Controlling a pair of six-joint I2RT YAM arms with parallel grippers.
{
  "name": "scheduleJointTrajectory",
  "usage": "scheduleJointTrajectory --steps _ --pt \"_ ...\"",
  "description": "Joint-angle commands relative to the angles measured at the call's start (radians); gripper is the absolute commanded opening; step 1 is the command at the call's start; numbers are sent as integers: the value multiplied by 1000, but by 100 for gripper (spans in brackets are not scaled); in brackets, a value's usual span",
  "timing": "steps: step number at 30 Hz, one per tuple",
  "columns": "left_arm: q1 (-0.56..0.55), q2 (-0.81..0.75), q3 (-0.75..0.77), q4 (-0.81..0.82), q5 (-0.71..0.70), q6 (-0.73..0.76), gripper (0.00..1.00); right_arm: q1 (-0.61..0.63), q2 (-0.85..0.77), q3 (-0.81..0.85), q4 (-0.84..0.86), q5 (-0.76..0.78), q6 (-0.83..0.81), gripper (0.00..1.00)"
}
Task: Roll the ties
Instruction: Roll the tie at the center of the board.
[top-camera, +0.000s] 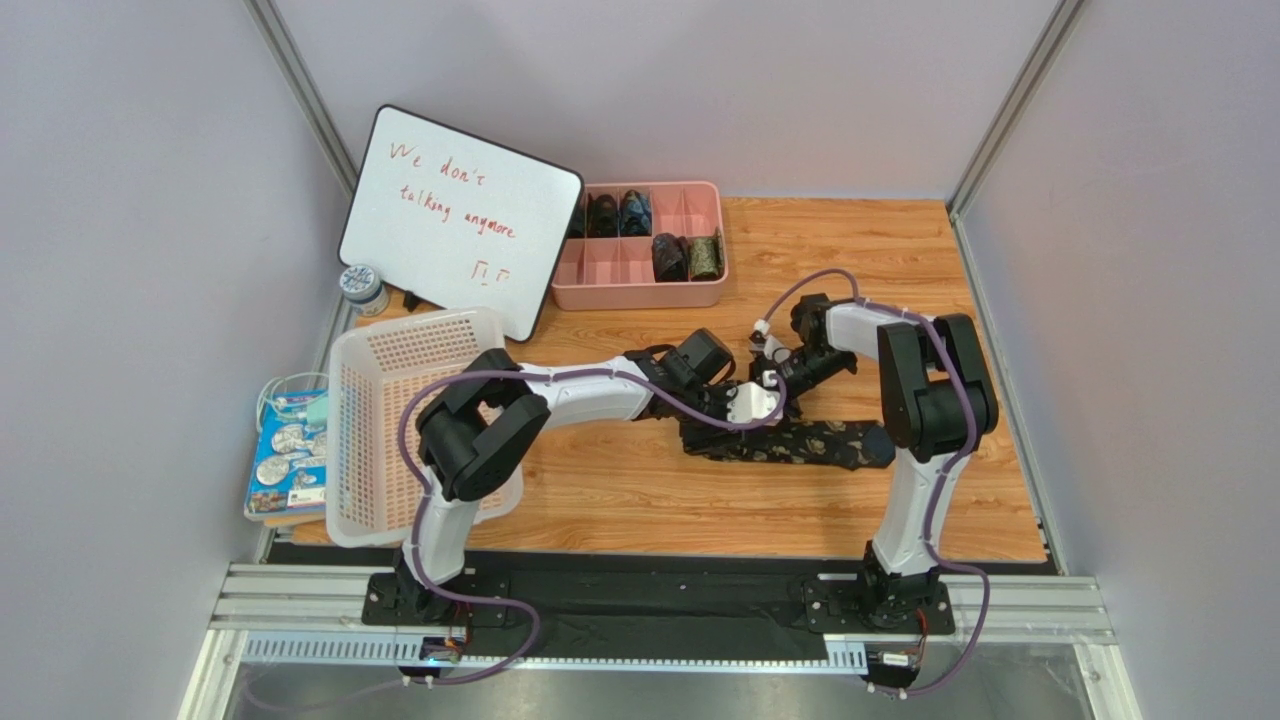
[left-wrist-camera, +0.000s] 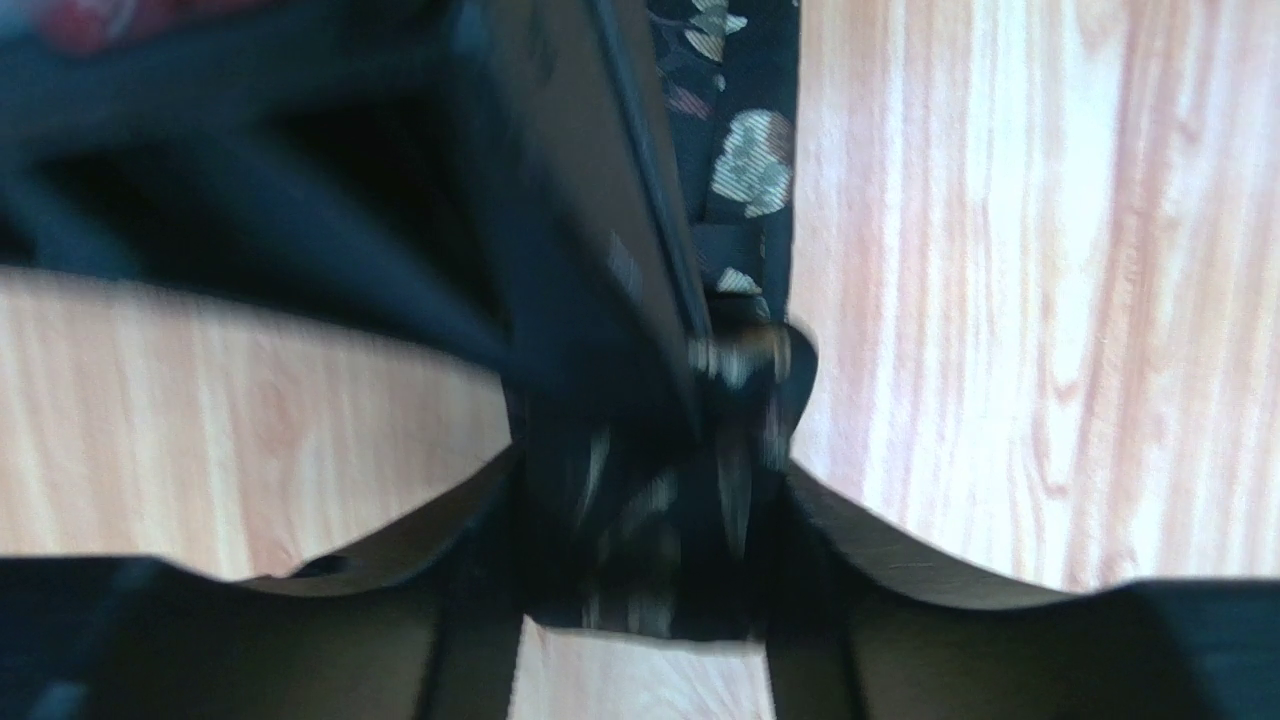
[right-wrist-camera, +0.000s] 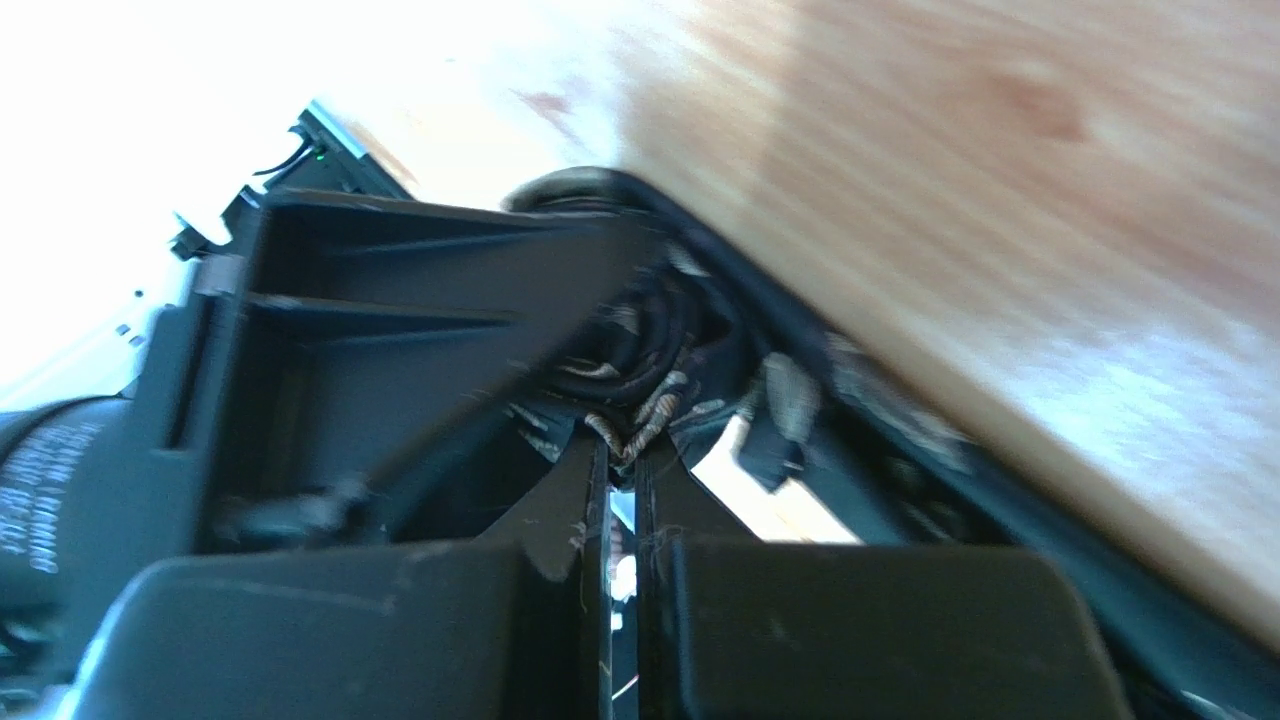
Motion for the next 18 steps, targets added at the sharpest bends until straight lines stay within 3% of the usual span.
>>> scheduleJointTrajectory --steps 1,2,4,5,9,14,16,18 --pt "58 -88 -73 -59 88 -72 62 -9 63 -22 62 289 -42 0" --pt "66 -110 -96 -11 107 -109 74 -10 72 -17 62 300 -45 0" --pt "81 -171 -107 12 143 -131 78 -7 81 -11 68 334 -51 0" --pt "86 -194 -129 58 141 -173 99 -5 89 -2 69 344 -55 0" --pt "98 -322 -224 231 62 -325 100 17 120 22 73 394 -55 0" --pt "100 -480 -450 543 25 -350 100 53 116 27 98 415 -43 0" --pt "107 -449 -406 398 95 -327 99 65 124 27 111 430 -35 0" --pt "168 -390 -355 357 294 -328 100 74 129 27 125 455 -28 0"
